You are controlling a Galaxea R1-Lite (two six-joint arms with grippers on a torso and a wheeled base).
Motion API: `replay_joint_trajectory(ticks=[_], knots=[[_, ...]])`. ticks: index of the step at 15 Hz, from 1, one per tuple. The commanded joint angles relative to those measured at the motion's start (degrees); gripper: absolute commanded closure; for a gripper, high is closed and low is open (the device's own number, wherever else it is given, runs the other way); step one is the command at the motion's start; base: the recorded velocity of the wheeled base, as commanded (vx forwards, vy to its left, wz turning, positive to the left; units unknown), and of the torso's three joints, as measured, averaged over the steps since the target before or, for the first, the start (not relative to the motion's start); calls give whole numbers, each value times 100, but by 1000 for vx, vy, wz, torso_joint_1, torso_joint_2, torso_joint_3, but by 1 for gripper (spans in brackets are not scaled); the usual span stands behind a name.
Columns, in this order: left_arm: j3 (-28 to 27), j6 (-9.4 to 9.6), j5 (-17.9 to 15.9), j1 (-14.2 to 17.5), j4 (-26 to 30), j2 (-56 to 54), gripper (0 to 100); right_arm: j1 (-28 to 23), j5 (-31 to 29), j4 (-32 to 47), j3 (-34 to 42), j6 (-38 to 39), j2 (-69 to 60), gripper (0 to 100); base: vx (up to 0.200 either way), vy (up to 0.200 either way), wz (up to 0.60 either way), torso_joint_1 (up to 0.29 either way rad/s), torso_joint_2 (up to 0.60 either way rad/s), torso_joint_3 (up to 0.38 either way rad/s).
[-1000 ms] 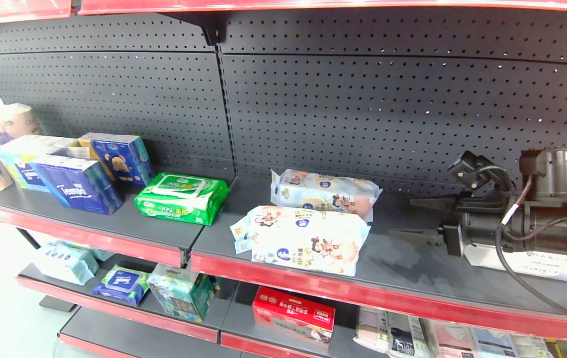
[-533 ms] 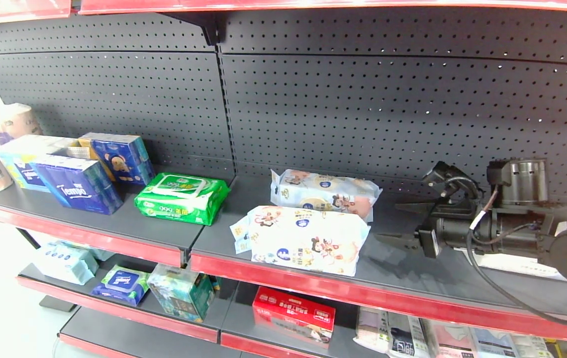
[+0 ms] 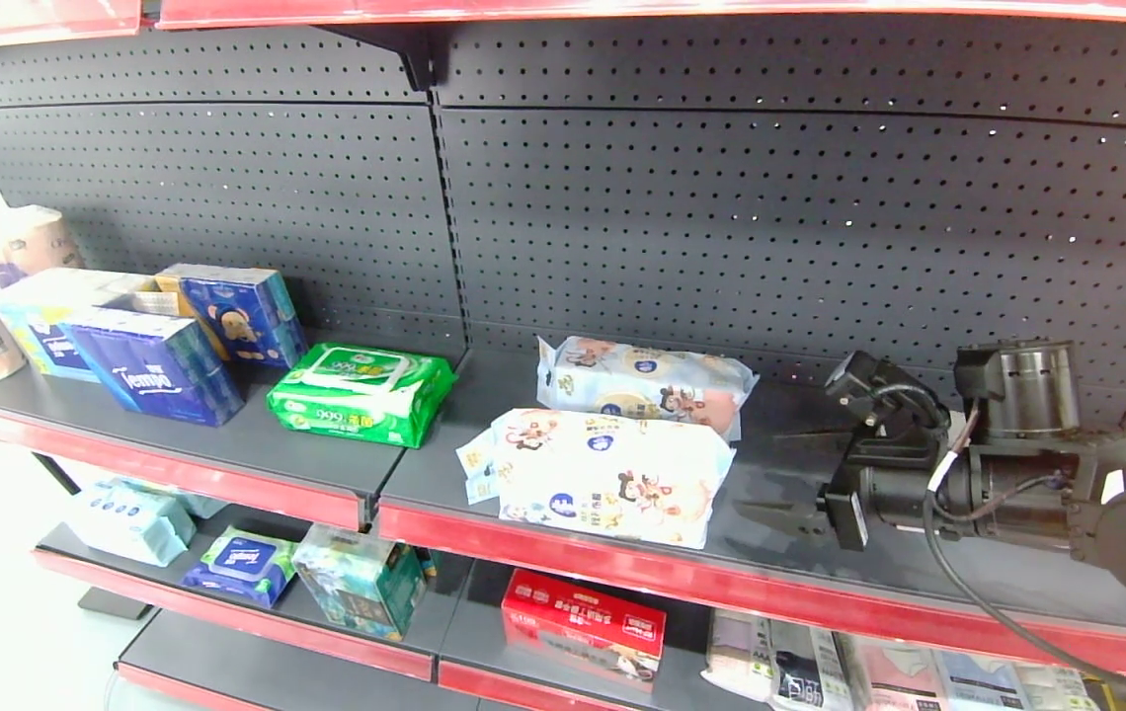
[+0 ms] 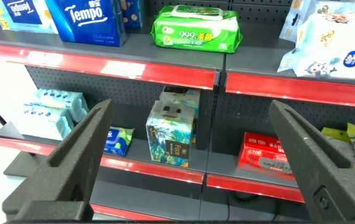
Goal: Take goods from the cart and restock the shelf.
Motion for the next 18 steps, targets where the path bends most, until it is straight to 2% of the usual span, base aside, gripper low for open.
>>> replay_joint_trajectory(ticks=[1,5,12,18], knots=[[0,-1,-1,4,0,0,0,155,5,-3,65,24,-176,0,0,0,0,0,0,0],[0,-1,-1,4,0,0,0,190,-48,-425,-31,120,298,0,0,0,0,0,0,0],[0,-1,-1,4,0,0,0,454,-127,-584,-225,261,492,0,0,0,0,0,0,0],[0,-1,8,4,0,0,0,691,-303,-1295,-163,384,887,0,0,0,0,0,0,0]])
